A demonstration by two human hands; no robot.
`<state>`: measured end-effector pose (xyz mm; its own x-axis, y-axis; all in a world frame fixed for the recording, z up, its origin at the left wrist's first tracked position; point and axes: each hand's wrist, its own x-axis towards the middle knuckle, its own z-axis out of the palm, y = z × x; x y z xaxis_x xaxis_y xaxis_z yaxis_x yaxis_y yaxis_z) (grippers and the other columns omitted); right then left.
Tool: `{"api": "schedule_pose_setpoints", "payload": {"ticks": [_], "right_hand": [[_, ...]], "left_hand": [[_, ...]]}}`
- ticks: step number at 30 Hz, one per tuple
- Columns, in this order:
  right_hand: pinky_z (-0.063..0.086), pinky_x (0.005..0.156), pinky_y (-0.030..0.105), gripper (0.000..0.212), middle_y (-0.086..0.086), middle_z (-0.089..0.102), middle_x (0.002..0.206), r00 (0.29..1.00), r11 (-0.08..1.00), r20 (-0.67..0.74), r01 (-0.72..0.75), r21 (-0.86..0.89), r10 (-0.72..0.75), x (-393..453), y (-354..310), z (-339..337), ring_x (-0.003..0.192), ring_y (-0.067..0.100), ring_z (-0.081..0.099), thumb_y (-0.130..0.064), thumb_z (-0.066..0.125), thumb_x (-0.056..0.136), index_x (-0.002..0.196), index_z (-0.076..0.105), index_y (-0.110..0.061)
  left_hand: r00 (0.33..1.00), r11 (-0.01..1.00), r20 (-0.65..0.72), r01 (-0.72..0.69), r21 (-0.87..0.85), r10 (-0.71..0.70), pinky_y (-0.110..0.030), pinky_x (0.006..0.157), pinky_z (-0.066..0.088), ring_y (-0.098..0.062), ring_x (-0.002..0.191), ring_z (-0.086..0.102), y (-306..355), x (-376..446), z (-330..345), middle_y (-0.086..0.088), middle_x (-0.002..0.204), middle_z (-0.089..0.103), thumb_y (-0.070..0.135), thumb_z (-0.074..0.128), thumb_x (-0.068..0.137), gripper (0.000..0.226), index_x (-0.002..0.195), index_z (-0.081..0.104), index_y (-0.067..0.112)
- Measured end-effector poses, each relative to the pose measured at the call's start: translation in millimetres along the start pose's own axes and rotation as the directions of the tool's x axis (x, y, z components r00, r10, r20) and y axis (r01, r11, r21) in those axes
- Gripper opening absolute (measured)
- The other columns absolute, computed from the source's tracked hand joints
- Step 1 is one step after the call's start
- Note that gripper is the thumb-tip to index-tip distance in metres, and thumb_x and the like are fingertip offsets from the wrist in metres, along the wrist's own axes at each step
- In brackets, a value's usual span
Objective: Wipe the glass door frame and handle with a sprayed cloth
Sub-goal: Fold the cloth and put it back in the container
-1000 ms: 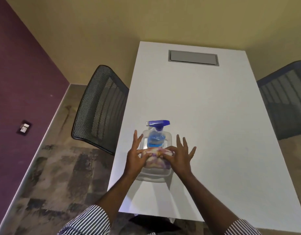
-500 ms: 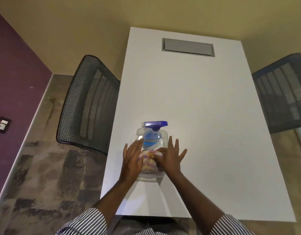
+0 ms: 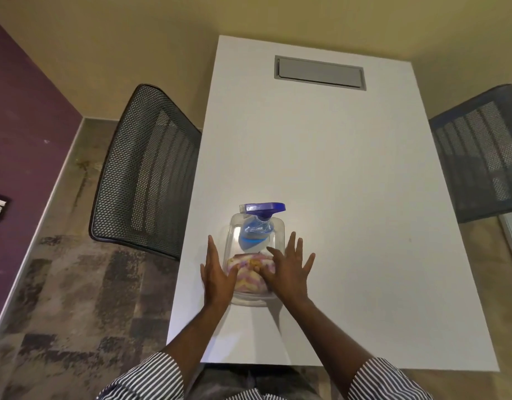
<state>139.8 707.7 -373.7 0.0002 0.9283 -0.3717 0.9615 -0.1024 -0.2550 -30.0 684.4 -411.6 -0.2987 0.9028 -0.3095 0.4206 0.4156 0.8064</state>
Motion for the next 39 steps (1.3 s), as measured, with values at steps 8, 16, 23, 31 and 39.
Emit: {"api": "schedule_pose_setpoints", "payload": {"ticks": [8,16,23,31,39], "right_hand": [[-0.017,0.121,0.06,0.068,0.012,0.027,0.167,0.961,0.966,-0.225,0.108,-0.234,-0.162,-34.0,9.0,-9.8,0.157,0.037,0.009,-0.077,0.024,0.095,0.138,0.061,-0.039],[-0.021,0.118,0.061,0.066,0.015,0.043,0.158,0.998,0.941,0.004,0.062,-0.333,-0.064,-10.4,4.7,10.4,0.15,0.042,0.031,-0.074,0.066,0.078,0.127,0.072,-0.03],[-0.003,0.119,0.065,0.021,0.016,0.039,0.16,0.993,0.961,-0.104,0.029,-0.274,-0.06,-14.1,13.5,-11.6,0.153,0.041,0.026,-0.055,0.074,0.084,0.089,0.08,-0.035],[-0.004,0.12,0.06,0.072,0.021,0.055,0.147,0.983,0.943,-0.102,0.117,-0.31,-0.155,-18.3,7.0,7.3,0.141,0.044,0.045,-0.064,0.082,0.069,0.127,0.072,-0.021],[-0.038,0.102,0.06,0.051,0.011,0.003,0.172,0.988,0.94,0.155,0.073,-0.335,-0.021,-4.6,13.6,-0.1,0.157,0.037,-0.012,-0.059,0.048,0.1,0.138,0.061,-0.028]], "left_hand": [[0.999,0.999,0.007,0.041,-0.001,-0.041,-0.058,0.126,0.011,-0.03,0.154,0.025,8.7,2.7,1.8,-0.005,0.169,0.019,0.023,0.073,0.094,0.093,0.156,0.004,0.033],[0.99,0.989,-0.018,0.143,0.047,-0.142,-0.054,0.125,0.0,-0.032,0.153,0.028,14.5,1.9,10.1,-0.006,0.168,0.022,0.032,0.068,0.096,0.09,0.162,0.009,0.019],[0.981,0.981,-0.036,0.19,0.04,-0.188,-0.055,0.126,0.002,-0.033,0.152,0.029,10.5,1.9,13.2,-0.007,0.168,0.024,0.034,0.065,0.098,0.086,0.162,0.009,0.019],[0.977,0.978,-0.039,0.209,0.0,-0.208,-0.055,0.127,0.007,-0.035,0.151,0.031,6.2,-0.6,21.8,-0.008,0.167,0.025,0.033,0.061,0.1,0.081,0.162,0.01,0.021],[0.965,0.968,-0.085,0.242,-0.069,-0.247,-0.06,0.123,0.022,-0.037,0.147,0.038,2.7,-1.8,26.3,-0.009,0.164,0.034,0.027,0.062,0.1,0.081,0.161,0.009,0.028]]}}
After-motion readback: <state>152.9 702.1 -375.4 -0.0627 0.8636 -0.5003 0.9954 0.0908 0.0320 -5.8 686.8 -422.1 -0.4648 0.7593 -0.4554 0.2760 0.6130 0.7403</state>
